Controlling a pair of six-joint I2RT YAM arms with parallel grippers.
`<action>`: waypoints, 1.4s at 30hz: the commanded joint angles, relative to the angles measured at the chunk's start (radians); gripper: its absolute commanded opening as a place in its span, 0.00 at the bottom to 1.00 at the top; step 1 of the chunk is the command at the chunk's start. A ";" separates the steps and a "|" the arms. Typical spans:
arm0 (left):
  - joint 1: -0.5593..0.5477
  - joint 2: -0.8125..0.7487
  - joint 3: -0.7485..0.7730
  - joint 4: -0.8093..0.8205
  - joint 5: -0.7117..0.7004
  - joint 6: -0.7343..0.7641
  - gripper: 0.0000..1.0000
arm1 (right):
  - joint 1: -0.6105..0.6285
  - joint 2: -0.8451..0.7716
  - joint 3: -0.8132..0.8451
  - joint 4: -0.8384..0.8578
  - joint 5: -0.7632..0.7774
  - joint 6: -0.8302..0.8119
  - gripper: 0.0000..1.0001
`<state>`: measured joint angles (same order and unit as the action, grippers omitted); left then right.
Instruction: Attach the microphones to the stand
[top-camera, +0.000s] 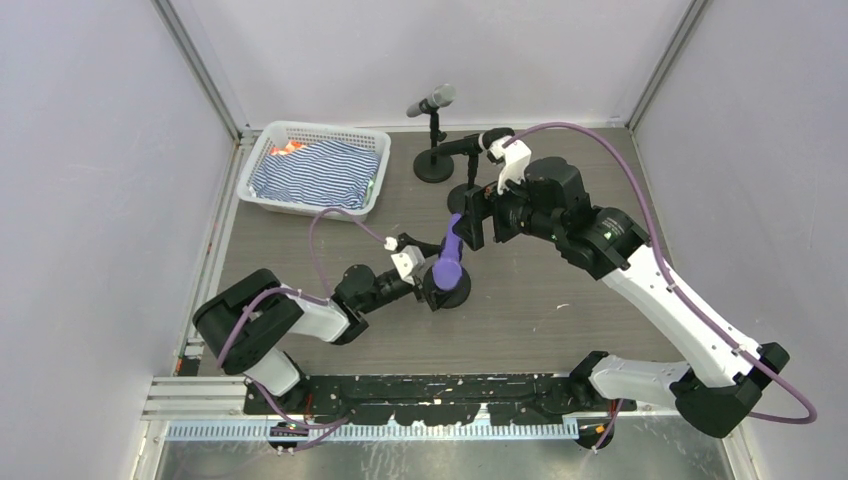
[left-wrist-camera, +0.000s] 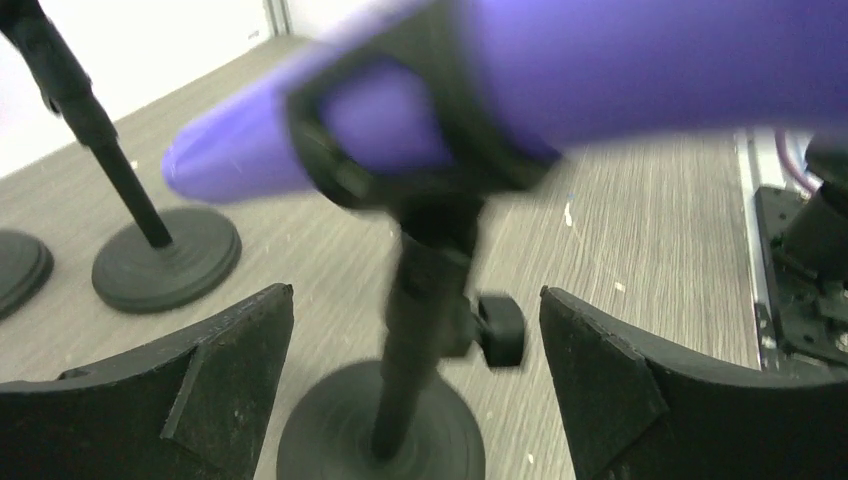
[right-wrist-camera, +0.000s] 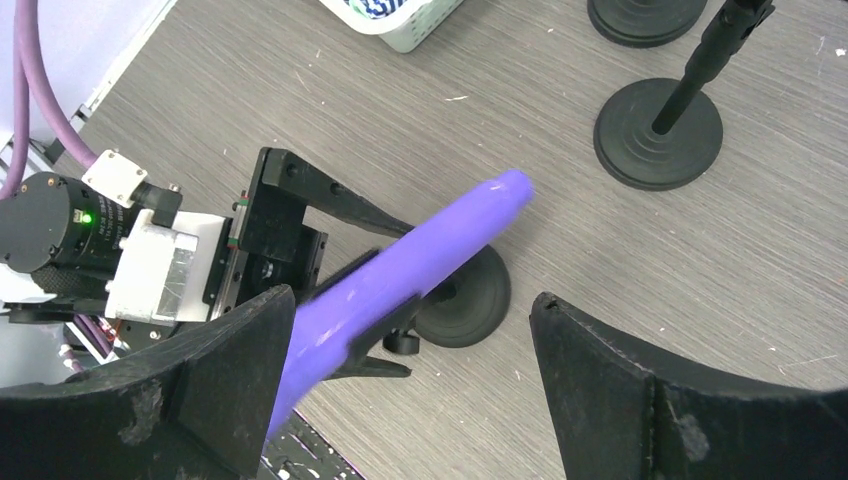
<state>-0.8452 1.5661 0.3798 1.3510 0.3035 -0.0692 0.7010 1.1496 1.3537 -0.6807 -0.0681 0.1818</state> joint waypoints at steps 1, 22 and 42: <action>-0.003 -0.012 -0.051 -0.054 -0.050 0.061 0.94 | 0.005 -0.011 -0.018 0.018 -0.002 -0.011 0.92; -0.003 0.228 0.083 0.080 -0.142 0.108 0.68 | 0.005 -0.173 -0.089 0.139 0.065 0.026 0.89; 0.102 0.378 0.233 0.080 -0.219 0.142 0.00 | 0.004 -0.298 -0.149 0.181 0.149 -0.003 0.86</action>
<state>-0.8371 1.9026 0.5442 1.3869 0.1238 0.0341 0.7010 0.8700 1.2057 -0.5461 0.0555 0.1967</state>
